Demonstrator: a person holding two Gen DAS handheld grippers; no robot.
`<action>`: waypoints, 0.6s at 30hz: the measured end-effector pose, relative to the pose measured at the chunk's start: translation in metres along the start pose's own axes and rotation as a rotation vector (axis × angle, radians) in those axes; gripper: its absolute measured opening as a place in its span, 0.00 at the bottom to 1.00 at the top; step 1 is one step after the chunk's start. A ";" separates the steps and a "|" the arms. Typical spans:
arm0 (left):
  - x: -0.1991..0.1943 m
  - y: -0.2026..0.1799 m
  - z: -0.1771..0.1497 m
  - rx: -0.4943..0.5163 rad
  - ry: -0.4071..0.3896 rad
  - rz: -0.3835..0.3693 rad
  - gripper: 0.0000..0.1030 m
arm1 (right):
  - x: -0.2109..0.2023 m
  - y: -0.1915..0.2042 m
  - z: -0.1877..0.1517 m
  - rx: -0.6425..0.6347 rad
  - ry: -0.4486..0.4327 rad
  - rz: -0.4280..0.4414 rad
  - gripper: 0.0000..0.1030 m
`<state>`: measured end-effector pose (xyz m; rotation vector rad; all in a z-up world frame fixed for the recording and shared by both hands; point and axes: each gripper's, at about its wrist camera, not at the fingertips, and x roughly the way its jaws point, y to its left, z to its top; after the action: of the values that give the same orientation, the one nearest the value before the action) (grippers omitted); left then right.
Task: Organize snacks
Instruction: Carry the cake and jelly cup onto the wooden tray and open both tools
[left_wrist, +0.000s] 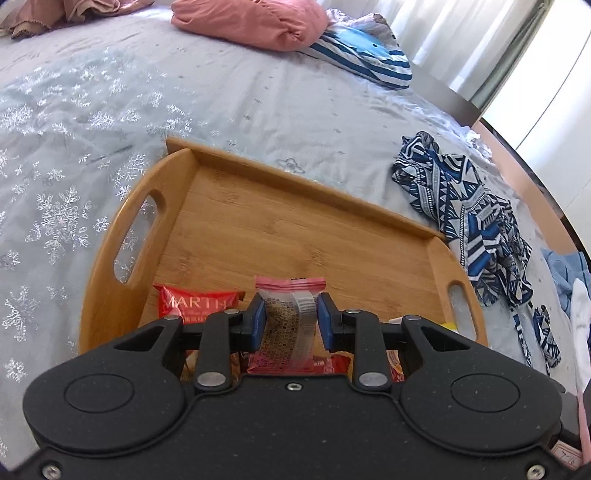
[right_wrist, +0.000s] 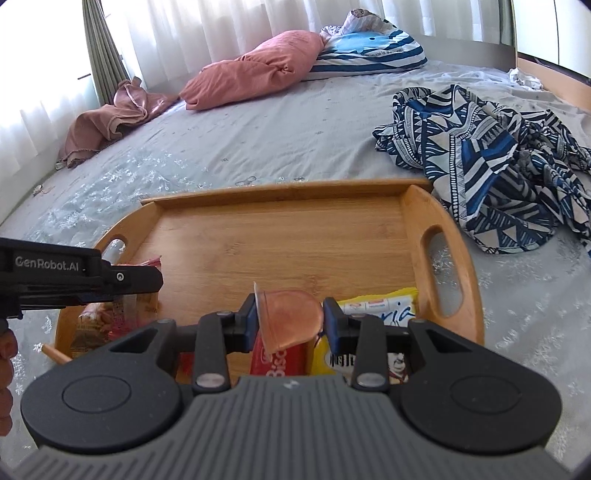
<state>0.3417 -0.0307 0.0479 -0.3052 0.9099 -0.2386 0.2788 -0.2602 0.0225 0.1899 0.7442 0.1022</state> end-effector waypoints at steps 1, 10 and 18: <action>0.002 0.001 0.001 -0.003 0.002 0.001 0.27 | 0.001 0.000 0.000 0.002 -0.001 0.003 0.39; 0.013 0.001 -0.001 0.007 0.008 0.014 0.27 | 0.007 -0.002 0.002 0.007 -0.014 0.030 0.39; 0.017 0.001 -0.002 0.012 0.010 0.016 0.27 | 0.011 0.003 0.000 -0.007 -0.012 0.031 0.39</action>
<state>0.3500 -0.0355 0.0336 -0.2862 0.9206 -0.2312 0.2867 -0.2551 0.0162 0.1955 0.7287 0.1330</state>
